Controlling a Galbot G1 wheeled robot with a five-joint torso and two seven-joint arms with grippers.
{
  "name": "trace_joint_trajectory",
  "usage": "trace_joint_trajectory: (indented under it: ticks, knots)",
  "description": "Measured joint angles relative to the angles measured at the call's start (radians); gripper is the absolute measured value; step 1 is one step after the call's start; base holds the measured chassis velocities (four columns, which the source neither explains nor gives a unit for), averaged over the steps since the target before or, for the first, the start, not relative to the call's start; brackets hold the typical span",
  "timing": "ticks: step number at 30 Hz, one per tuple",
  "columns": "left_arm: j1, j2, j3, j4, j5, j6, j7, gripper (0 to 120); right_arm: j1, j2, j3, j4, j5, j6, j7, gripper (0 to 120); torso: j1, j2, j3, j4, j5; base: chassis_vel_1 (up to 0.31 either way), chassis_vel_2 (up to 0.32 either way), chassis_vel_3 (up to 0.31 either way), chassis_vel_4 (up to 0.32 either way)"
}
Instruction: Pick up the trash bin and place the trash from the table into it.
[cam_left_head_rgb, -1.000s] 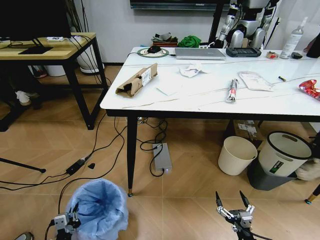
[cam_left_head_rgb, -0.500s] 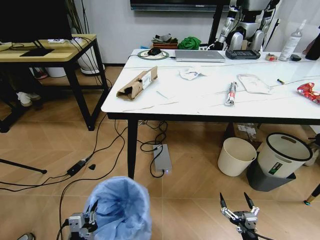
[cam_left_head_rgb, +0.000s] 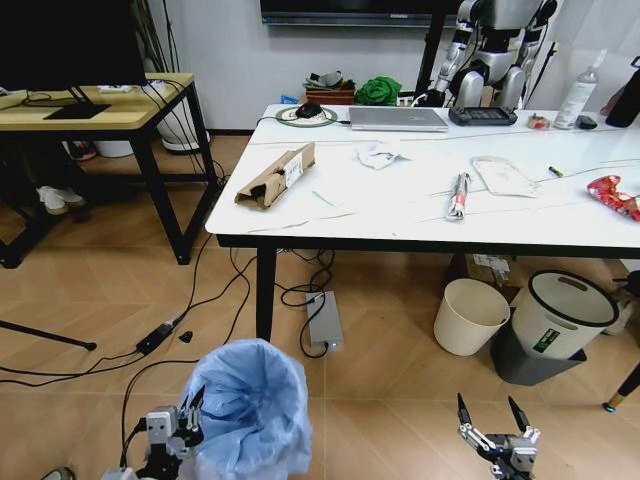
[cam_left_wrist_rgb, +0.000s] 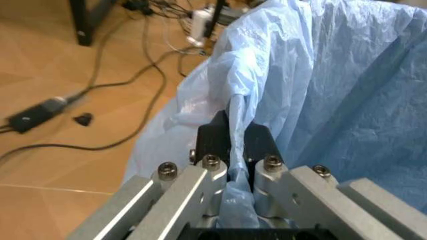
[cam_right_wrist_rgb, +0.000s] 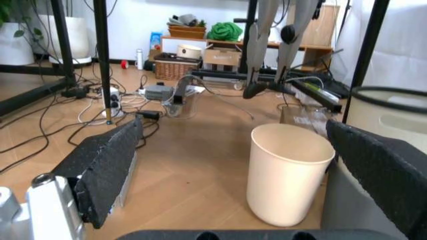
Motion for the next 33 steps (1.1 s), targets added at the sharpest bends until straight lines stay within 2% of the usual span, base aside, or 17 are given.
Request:
trace_joint_trajectory:
  ticks: [5,10,13,19,23,28,33]
  knots:
    - [-0.002,0.093,0.018,0.03,-0.041,0.001,-0.013,0,-0.024,0.0,-0.009,0.04,-0.036,0.0,0.008,100,0.009,0.026,0.016,0.0002,0.0,0.0,0.0,0.0,0.0]
    - [-0.003,0.149,0.036,0.031,-0.057,0.002,-0.021,0,-0.034,0.0,0.0,0.072,-0.037,-0.009,0.009,100,0.017,0.047,0.03,0.0,-0.0002,0.0,0.0,0.0,0.0]
    - [-0.008,0.154,0.044,0.031,-0.058,0.007,-0.021,0,-0.034,0.0,0.004,0.075,-0.04,-0.011,0.01,100,0.022,0.058,0.036,0.0,-0.0001,0.0,0.0,0.0,0.0]
    - [-0.008,0.098,0.053,0.003,-0.047,0.038,-0.021,0,-0.025,0.0,-0.015,0.074,-0.043,-0.016,0.009,100,0.031,0.084,0.054,0.0001,0.0,0.0,0.0,0.0,0.0]
    - [0.007,0.041,0.05,-0.022,-0.043,0.055,-0.017,0,-0.004,0.0,-0.021,0.072,-0.049,-0.031,0.009,100,0.036,0.101,0.064,0.0002,0.0001,0.0,0.0,0.0,0.0]
    - [0.022,-0.045,0.034,-0.012,0.004,0.042,-0.007,0,0.019,0.0,-0.03,0.072,-0.05,-0.043,0.01,100,0.046,0.123,0.077,0.0004,0.0001,0.0,0.0,0.0,0.0]
    - [0.026,-0.073,0.031,-0.012,0.017,0.039,0.003,0,0.013,0.0,-0.03,0.075,-0.045,-0.038,0.012,100,0.053,0.143,0.09,0.0002,0.0001,0.0,0.0,0.0,0.0]
